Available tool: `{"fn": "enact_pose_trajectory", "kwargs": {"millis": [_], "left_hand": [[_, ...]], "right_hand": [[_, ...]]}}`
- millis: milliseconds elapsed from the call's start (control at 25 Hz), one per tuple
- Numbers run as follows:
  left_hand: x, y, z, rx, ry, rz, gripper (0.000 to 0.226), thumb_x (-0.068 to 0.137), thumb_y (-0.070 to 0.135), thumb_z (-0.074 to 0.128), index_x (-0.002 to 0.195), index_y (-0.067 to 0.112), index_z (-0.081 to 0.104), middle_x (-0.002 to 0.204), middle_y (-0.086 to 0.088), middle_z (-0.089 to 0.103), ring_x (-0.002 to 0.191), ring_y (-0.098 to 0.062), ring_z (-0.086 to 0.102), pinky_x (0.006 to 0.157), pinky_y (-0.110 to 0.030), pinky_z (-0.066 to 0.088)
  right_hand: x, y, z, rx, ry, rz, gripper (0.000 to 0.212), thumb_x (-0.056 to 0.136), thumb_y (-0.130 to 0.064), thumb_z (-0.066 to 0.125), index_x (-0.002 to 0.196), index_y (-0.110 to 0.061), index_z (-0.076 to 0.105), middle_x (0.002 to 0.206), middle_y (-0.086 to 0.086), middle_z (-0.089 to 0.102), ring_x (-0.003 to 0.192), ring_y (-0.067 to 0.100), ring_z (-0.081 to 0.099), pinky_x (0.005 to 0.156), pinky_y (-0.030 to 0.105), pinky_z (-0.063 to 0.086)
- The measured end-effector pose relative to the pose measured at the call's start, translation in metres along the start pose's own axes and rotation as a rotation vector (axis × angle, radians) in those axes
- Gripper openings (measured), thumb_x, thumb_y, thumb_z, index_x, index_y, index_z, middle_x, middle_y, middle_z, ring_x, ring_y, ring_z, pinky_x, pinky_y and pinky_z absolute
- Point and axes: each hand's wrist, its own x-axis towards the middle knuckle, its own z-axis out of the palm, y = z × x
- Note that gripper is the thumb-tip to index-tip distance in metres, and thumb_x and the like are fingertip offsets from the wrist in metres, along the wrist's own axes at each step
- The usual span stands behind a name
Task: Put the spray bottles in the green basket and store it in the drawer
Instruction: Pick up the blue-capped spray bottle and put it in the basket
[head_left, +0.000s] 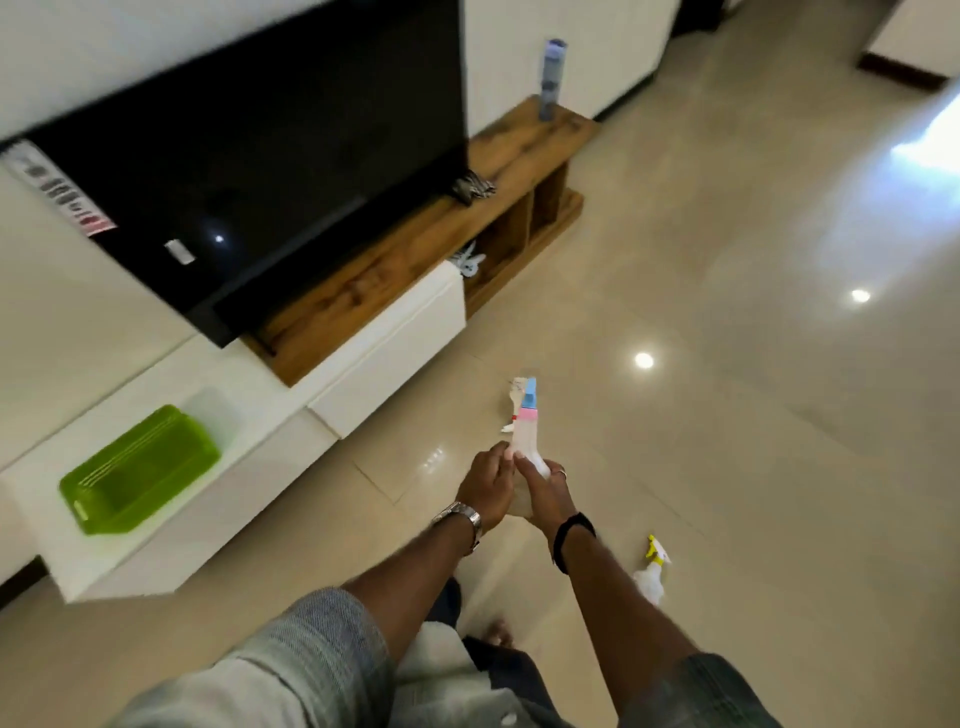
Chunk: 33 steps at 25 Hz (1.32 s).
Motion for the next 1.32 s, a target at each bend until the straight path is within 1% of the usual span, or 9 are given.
{"fn": "enact_pose_trajectory", "kwargs": {"millis": [80, 280, 440, 600, 760, 920, 1120, 1240, 1320], "left_hand": [[-0.012, -0.023, -0.045, -0.013, 0.080, -0.038, 0.041, 0.107, 0.039, 0.030, 0.136, 0.023, 0.055, 0.134, -0.005, 0.061, 0.119, -0.026, 0.063, 0.100, -0.040, 0.052], [-0.037, -0.089, -0.150, -0.149, 0.289, -0.096, 0.036, 0.107, 0.035, 0.030, 0.124, 0.019, 0.057, 0.115, -0.009, 0.068, 0.100, -0.025, 0.067, 0.086, -0.043, 0.056], [-0.046, -0.150, -0.232, -0.288, 0.438, -0.172, 0.040, 0.109, 0.031, 0.031, 0.134, 0.011, 0.055, 0.125, -0.016, 0.065, 0.112, -0.033, 0.064, 0.096, -0.047, 0.054], [-0.049, -0.225, -0.311, -0.310, 0.539, -0.209, 0.037, 0.110, 0.028, 0.033, 0.130, 0.009, 0.057, 0.120, -0.015, 0.065, 0.108, -0.028, 0.061, 0.088, -0.031, 0.047], [-0.042, -0.304, -0.373, -0.307, 0.558, -0.230, 0.036, 0.110, 0.027, 0.034, 0.134, 0.012, 0.055, 0.122, -0.015, 0.065, 0.109, -0.029, 0.061, 0.093, -0.039, 0.050], [-0.029, -0.379, -0.432, -0.351, 0.596, -0.252, 0.042, 0.109, 0.027, 0.035, 0.146, 0.013, 0.049, 0.136, -0.012, 0.060, 0.124, -0.027, 0.058, 0.107, -0.040, 0.046], [0.010, -0.490, -0.495, -0.221, 0.624, -0.141, 0.055, 0.103, 0.028, 0.035, 0.151, 0.001, 0.041, 0.147, -0.017, 0.050, 0.134, -0.029, 0.052, 0.113, -0.031, 0.039], [0.032, -0.557, -0.509, -0.123, 0.655, -0.103, 0.054, 0.105, 0.025, 0.037, 0.153, 0.000, 0.037, 0.150, -0.019, 0.045, 0.136, -0.026, 0.047, 0.112, -0.026, 0.036], [0.037, -0.589, -0.515, -0.043, 0.646, -0.098, 0.055, 0.105, 0.025, 0.039, 0.153, -0.001, 0.035, 0.152, -0.021, 0.044, 0.139, -0.029, 0.045, 0.114, -0.033, 0.040]], "right_hand": [[-0.008, -0.006, 0.048, -0.030, -0.108, -0.005, 0.049, 0.098, -0.033, 0.065, 0.135, -0.002, 0.053, 0.131, 0.025, 0.063, 0.118, 0.041, 0.065, 0.101, 0.060, 0.052], [-0.021, -0.014, 0.178, -0.146, -0.368, 0.011, 0.043, 0.101, -0.029, 0.060, 0.131, 0.001, 0.058, 0.127, 0.031, 0.064, 0.119, 0.048, 0.062, 0.100, 0.065, 0.050], [-0.020, -0.012, 0.291, -0.288, -0.505, 0.006, 0.046, 0.103, -0.025, 0.056, 0.137, 0.006, 0.052, 0.120, 0.028, 0.063, 0.111, 0.043, 0.063, 0.102, 0.066, 0.046], [-0.017, 0.000, 0.409, -0.427, -0.568, 0.006, 0.049, 0.104, -0.019, 0.055, 0.145, 0.003, 0.039, 0.141, 0.032, 0.051, 0.129, 0.050, 0.053, 0.107, 0.067, 0.043], [-0.004, 0.026, 0.504, -0.630, -0.653, -0.090, 0.048, 0.105, -0.026, 0.053, 0.147, -0.008, 0.039, 0.135, 0.015, 0.058, 0.125, 0.034, 0.059, 0.109, 0.050, 0.048], [0.017, 0.047, 0.598, -0.856, -0.743, -0.200, 0.048, 0.105, -0.035, 0.049, 0.148, -0.014, 0.038, 0.135, 0.006, 0.060, 0.112, 0.017, 0.059, 0.084, 0.014, 0.047], [0.075, 0.084, 0.707, -0.925, -0.831, -0.356, 0.055, 0.103, -0.033, 0.055, 0.151, -0.012, 0.037, 0.136, 0.004, 0.058, 0.121, 0.016, 0.057, 0.104, 0.030, 0.046], [0.117, 0.123, 0.750, -0.909, -0.891, -0.442, 0.056, 0.095, -0.046, 0.059, 0.144, -0.023, 0.043, 0.128, -0.006, 0.062, 0.115, -0.003, 0.059, 0.099, 0.018, 0.048], [0.137, 0.143, 0.767, -0.924, -0.871, -0.462, 0.073, 0.085, -0.056, 0.063, 0.147, -0.025, 0.042, 0.131, -0.007, 0.060, 0.116, -0.001, 0.059, 0.096, 0.020, 0.051]]}}
